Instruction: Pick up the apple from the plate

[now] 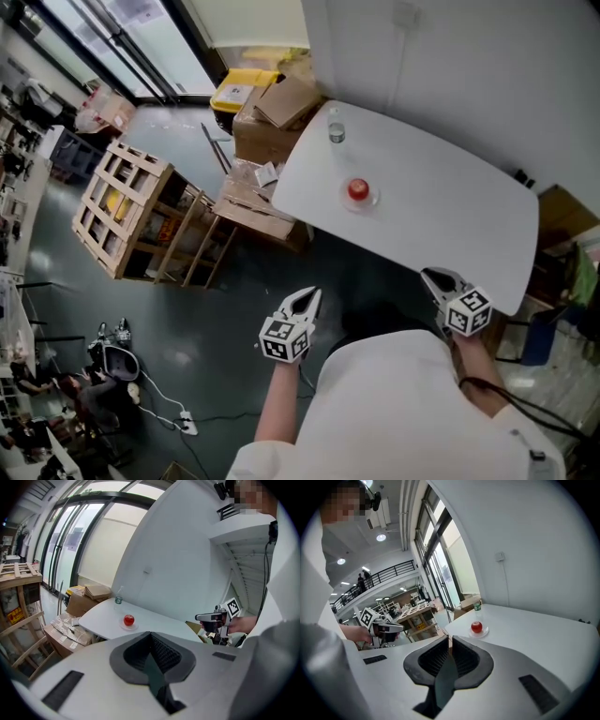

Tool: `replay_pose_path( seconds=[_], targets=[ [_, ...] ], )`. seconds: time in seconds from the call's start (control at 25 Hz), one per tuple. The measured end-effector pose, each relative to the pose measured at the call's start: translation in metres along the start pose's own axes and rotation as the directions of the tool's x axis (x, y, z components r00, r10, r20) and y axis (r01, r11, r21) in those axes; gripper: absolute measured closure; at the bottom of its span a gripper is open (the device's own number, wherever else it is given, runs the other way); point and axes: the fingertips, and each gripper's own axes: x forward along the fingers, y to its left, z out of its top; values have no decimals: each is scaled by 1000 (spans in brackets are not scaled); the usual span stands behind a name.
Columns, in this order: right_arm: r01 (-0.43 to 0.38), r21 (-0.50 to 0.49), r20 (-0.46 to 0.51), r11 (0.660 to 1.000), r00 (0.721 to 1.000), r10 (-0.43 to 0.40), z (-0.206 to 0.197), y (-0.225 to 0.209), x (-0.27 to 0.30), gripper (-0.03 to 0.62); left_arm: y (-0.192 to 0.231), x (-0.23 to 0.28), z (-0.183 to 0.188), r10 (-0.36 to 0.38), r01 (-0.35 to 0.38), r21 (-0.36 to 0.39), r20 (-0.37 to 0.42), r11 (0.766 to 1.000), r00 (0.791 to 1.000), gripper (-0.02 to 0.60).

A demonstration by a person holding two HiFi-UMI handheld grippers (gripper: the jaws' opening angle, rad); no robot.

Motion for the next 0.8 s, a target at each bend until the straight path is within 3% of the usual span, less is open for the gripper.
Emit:
replay_pose_path(
  seconds=[0.28,0.8],
  targets=[
    [4,-16,-14,1000,1000,-4,6,-5,5,548,3,8,0,1,-1,-20,8,1000,1000,580],
    [-94,-20,-34,995,995,94,34,-36,53,548,14,38,26,76,-75,-61,19,995,997,580]
  ],
)
